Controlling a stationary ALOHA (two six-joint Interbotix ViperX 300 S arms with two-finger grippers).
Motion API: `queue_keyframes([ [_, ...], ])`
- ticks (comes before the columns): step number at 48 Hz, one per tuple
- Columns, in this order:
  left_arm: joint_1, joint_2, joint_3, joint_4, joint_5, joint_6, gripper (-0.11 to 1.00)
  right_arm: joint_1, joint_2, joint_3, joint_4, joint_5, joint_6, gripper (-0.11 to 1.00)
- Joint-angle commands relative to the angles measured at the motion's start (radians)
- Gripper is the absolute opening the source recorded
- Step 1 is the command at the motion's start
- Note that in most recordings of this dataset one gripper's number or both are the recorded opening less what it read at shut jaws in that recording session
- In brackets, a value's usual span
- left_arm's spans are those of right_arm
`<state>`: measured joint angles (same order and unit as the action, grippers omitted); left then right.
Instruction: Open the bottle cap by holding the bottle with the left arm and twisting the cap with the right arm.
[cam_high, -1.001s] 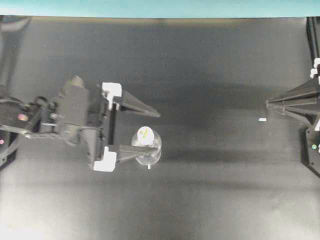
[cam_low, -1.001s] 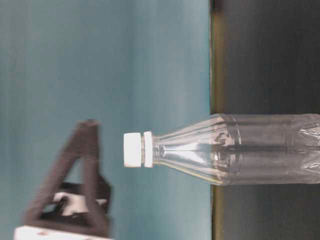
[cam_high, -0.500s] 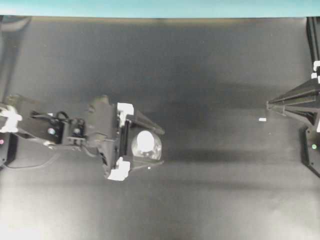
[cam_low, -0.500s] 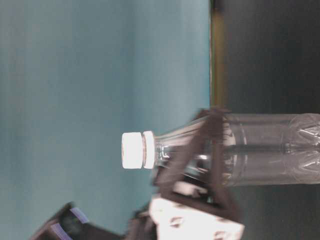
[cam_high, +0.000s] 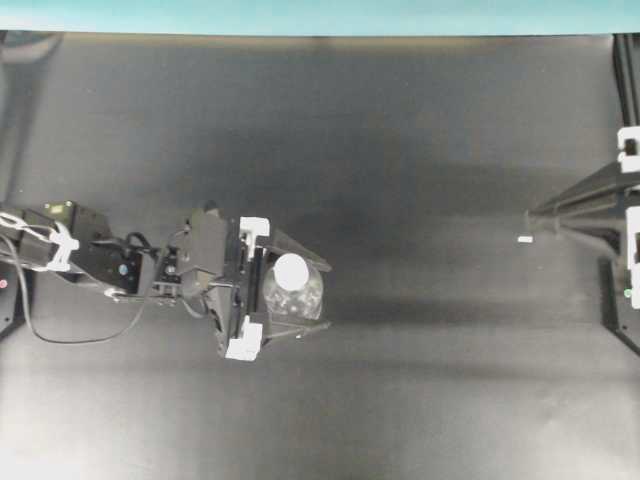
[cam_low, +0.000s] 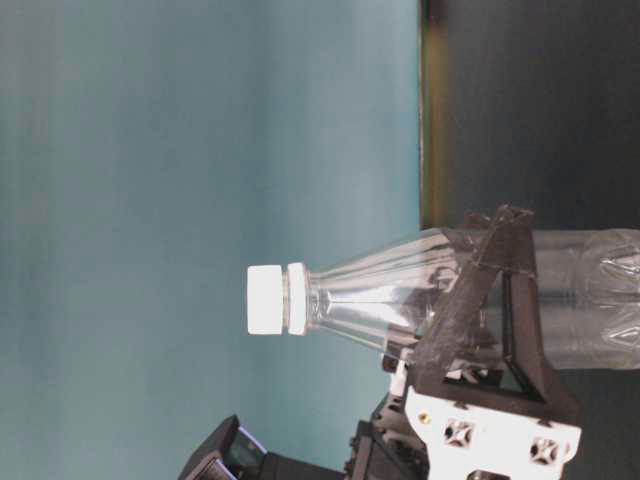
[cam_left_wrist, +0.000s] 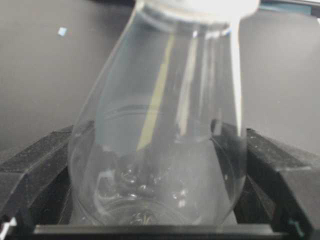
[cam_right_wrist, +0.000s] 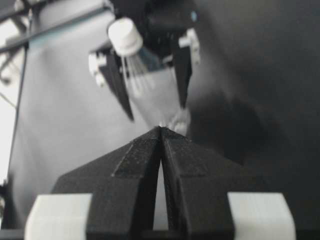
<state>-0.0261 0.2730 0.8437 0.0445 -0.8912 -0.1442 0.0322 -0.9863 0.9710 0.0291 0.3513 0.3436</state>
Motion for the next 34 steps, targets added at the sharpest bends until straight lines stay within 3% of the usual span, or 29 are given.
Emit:
queue_keyframes([
  [1, -0.002, 0.028, 0.000, 0.002, 0.014, 0.000, 0.96, 0.020, 0.037, -0.052, 0.003, 0.035, 0.009, 0.00],
  [18, -0.008, 0.063, 0.002, 0.002, 0.078, 0.000, 0.96, 0.037, 0.115, -0.144, 0.012, 0.118, 0.011, 0.00],
  [25, -0.012, 0.064, -0.015, 0.002, 0.072, 0.000, 0.94, 0.052, 0.213, -0.236, 0.072, 0.206, 0.011, 0.00],
  [34, -0.015, 0.064, -0.028, 0.002, 0.075, 0.015, 0.84, 0.054, 0.399, -0.411, 0.160, 0.430, 0.040, 0.03],
])
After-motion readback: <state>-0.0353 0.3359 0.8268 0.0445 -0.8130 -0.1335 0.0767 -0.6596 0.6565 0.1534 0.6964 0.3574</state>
